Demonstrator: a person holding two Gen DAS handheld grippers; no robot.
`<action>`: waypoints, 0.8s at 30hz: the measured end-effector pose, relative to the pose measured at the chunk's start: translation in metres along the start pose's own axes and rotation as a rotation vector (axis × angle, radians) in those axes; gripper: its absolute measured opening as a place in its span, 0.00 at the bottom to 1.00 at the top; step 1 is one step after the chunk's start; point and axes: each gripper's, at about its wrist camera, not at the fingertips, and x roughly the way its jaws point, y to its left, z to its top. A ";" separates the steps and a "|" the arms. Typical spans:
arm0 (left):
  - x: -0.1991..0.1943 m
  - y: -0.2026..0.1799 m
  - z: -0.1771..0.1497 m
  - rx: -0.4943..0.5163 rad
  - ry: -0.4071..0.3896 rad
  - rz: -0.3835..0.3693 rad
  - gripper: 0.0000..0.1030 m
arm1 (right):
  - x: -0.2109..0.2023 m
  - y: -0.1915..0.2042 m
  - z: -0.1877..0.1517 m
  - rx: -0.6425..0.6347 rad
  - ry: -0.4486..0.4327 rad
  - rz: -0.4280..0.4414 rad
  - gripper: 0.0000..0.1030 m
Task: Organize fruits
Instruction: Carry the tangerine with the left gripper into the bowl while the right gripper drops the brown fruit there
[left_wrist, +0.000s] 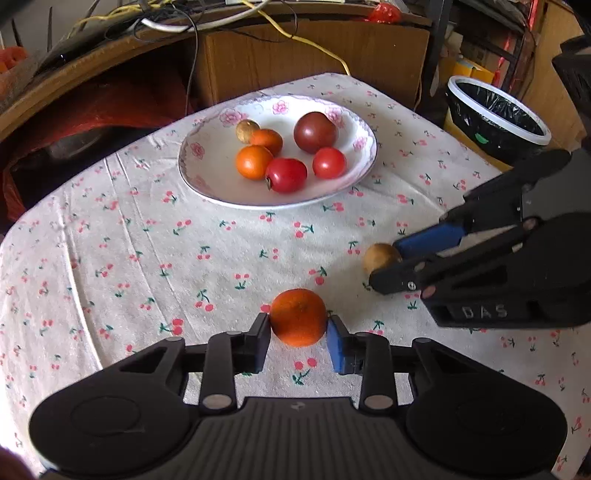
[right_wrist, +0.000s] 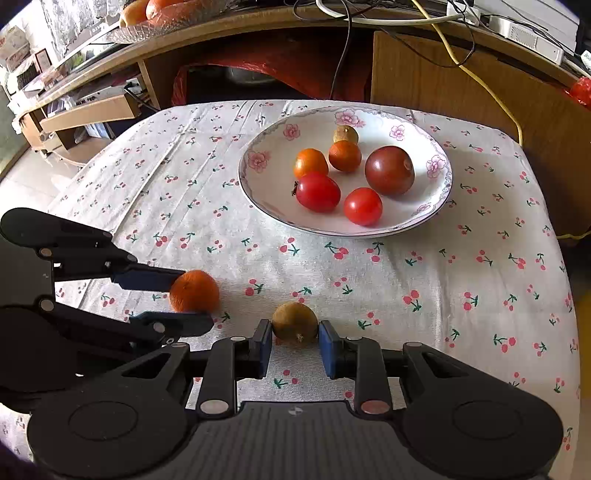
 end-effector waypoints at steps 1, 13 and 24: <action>-0.001 -0.001 0.001 0.005 -0.002 0.004 0.40 | -0.001 0.000 0.000 -0.001 -0.001 0.004 0.22; -0.009 -0.001 0.017 0.012 -0.054 0.002 0.40 | -0.010 -0.006 0.011 0.023 -0.049 0.004 0.22; -0.013 0.007 0.036 0.000 -0.108 0.046 0.39 | -0.012 -0.010 0.031 0.060 -0.103 -0.009 0.22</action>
